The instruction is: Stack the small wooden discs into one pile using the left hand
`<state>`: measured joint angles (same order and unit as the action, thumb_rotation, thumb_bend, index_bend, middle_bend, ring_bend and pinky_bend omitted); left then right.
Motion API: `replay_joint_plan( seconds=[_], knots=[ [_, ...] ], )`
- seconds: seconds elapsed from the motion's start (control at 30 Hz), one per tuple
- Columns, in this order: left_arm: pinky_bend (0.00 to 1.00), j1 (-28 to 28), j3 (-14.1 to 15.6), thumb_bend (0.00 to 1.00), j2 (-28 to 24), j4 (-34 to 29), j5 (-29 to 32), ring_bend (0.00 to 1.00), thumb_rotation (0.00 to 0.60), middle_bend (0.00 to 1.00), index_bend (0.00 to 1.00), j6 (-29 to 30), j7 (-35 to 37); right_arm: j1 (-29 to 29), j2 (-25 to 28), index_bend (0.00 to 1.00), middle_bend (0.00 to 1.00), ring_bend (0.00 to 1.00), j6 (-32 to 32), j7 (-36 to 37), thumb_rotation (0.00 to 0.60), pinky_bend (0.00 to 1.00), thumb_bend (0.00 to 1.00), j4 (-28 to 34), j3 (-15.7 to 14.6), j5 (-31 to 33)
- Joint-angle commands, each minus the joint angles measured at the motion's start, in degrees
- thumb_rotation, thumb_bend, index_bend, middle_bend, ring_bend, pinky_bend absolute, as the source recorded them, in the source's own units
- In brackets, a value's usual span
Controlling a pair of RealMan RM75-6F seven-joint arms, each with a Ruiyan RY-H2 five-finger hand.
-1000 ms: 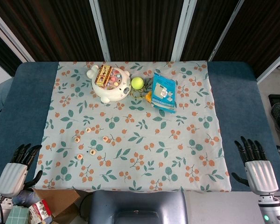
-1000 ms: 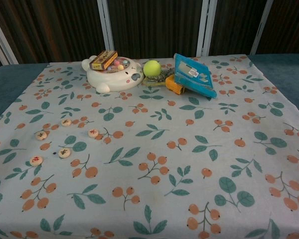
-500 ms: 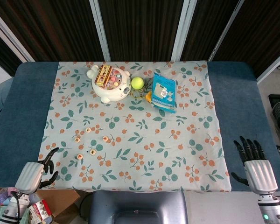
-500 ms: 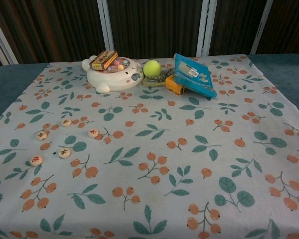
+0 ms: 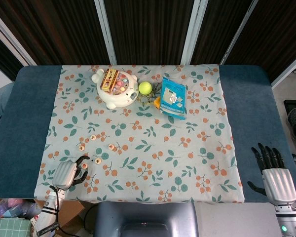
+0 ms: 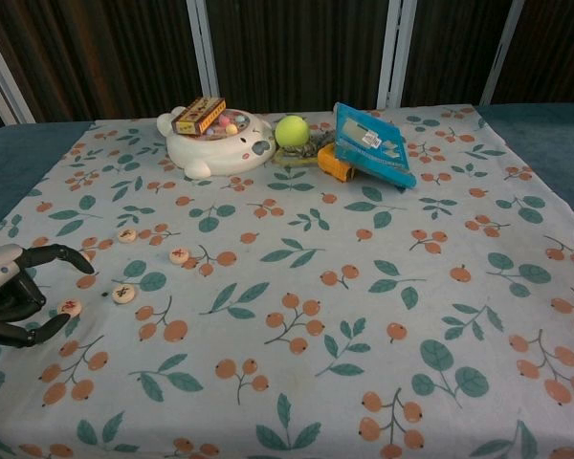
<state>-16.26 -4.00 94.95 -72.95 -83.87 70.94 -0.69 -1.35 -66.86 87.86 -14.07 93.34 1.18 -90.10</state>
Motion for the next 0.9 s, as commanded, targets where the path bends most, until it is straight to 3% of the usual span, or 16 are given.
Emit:
replay_joint_plan(
  seconds=[0.03, 0.9],
  knots=[
    [1.0, -0.94, -0.73, 0.4, 1.71, 1.92, 1.46, 1.0, 0.6, 1.0, 0.31, -1.18, -1.14, 0.1, 0.06, 0.0, 0.0, 0.0, 0.18, 0.16, 0.6, 0.0, 0.12, -0.02, 0.03, 0.01],
    [1.0, -0.95, 0.23, 0.4, 2.92, 6.5, 3.14, 1.0, 0.6, 1.0, 0.42, -1.14, -0.25, 0.33, 0.17, 0.0, 0.0, 0.0, 0.54, 0.48, 0.6, 0.0, 0.12, -0.04, 0.13, -0.12]
  ],
)
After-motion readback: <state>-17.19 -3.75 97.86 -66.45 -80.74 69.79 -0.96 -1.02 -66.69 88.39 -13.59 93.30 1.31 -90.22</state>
